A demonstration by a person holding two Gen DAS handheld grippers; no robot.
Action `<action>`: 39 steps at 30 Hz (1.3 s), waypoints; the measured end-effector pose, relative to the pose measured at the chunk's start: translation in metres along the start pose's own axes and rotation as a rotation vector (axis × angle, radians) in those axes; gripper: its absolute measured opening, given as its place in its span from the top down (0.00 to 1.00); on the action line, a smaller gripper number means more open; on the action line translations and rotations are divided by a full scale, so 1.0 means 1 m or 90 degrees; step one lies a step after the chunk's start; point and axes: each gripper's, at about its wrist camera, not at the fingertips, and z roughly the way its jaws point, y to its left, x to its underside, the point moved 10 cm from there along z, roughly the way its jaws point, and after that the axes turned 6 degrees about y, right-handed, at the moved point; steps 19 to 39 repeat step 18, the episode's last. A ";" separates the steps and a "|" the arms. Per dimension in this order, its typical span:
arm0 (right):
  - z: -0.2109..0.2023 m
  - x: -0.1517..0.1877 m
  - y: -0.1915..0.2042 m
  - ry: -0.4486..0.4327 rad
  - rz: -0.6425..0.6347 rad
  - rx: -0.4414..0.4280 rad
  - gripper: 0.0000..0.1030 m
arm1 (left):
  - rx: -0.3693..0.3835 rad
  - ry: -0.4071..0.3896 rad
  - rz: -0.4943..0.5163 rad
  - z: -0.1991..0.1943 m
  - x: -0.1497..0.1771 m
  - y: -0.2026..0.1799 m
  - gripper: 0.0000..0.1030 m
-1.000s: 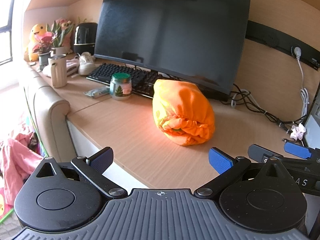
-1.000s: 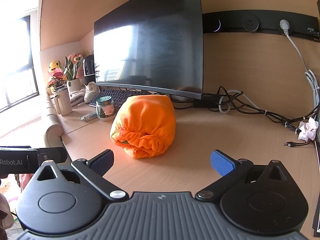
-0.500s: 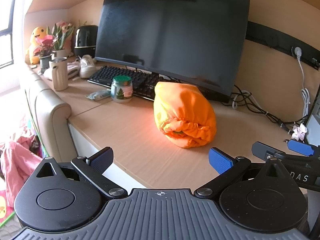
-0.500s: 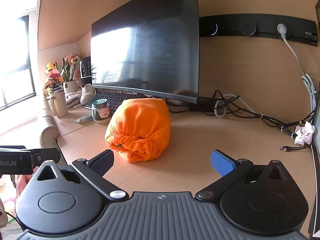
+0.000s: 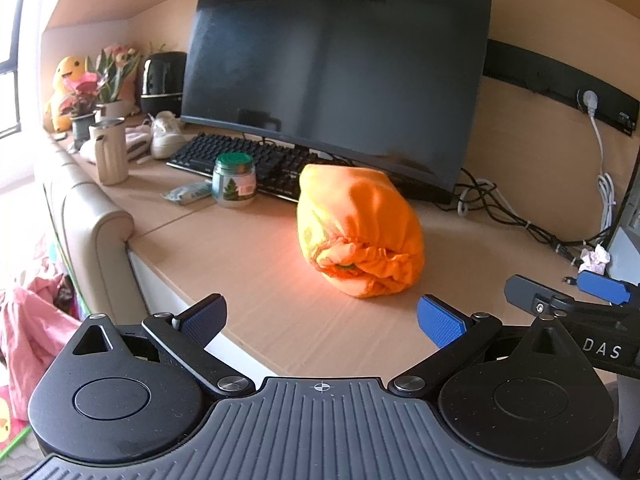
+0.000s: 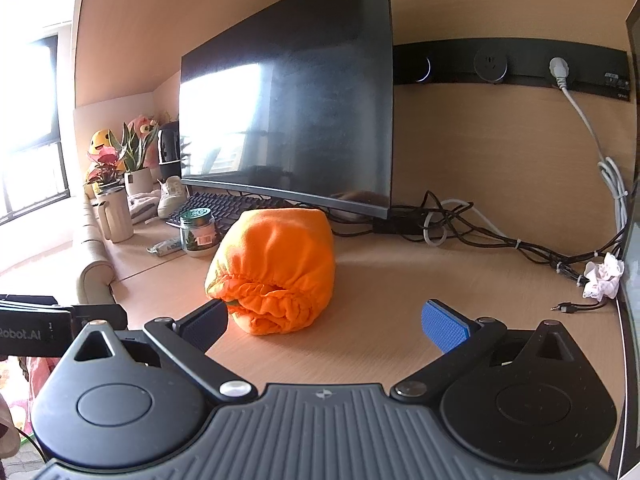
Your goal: Fold clothes
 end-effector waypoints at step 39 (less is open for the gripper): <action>0.012 -0.001 0.009 0.022 -0.002 -0.011 0.00 | 0.007 0.009 0.004 0.011 -0.008 0.009 0.00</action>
